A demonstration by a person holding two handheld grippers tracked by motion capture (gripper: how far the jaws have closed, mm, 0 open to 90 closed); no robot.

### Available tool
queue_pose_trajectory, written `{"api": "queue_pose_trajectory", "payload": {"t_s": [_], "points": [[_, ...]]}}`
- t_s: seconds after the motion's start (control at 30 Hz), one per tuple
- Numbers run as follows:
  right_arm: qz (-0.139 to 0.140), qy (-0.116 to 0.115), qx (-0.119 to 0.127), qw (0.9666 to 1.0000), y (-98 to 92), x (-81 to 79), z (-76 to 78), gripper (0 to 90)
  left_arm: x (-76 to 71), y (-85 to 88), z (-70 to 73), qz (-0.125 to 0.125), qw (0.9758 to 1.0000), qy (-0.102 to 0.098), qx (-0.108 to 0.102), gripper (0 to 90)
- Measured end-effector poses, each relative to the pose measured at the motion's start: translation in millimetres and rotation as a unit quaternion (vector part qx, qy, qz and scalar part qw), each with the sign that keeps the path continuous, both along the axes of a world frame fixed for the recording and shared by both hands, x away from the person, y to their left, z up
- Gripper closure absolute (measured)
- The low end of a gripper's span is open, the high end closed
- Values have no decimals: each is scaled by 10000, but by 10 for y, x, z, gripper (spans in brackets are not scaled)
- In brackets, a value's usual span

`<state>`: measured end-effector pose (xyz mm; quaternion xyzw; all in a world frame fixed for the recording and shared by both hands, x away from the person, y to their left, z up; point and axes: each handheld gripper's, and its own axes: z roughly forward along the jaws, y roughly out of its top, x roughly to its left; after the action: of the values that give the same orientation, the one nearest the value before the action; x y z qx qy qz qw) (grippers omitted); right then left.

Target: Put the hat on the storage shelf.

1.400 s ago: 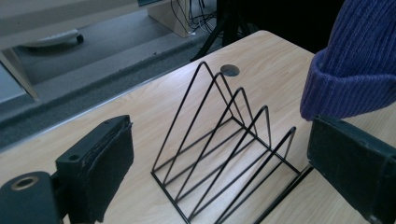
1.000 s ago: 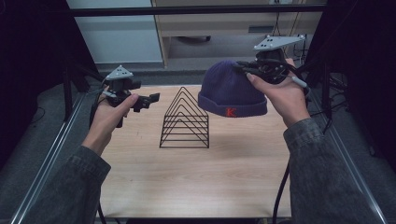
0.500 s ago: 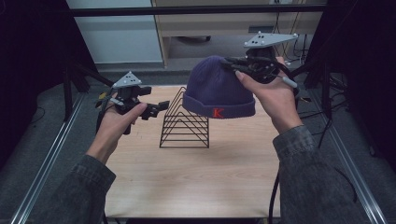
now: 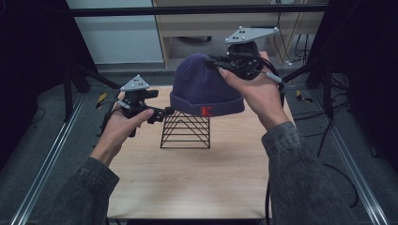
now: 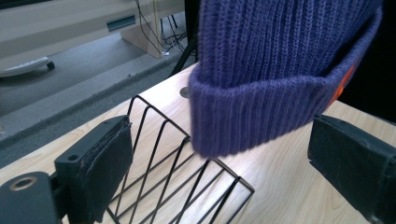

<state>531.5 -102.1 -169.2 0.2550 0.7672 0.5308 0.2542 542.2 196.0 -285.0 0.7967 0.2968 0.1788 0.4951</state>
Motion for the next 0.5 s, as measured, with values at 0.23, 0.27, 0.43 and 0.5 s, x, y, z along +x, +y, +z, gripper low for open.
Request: {"api": "queue_pose_trajectory", "payload": {"t_s": [0.23, 0.27, 0.43, 0.5], "points": [[228, 10, 31, 9997, 233, 12, -10, 815, 46, -30, -70, -95, 9995, 126, 265, 45], [261, 11, 16, 9997, 255, 13, -11, 814, 47, -48, -85, -123, 9993, 146, 332, 46], [330, 49, -23, 9994, 350, 17, -26, 814, 69, -89, -140, -121, 9992, 180, 339, 202], [334, 80, -14, 9994, 368, 33, -34, 814, 78, -80, -146, -43, 9992, 171, 348, 364]]}}
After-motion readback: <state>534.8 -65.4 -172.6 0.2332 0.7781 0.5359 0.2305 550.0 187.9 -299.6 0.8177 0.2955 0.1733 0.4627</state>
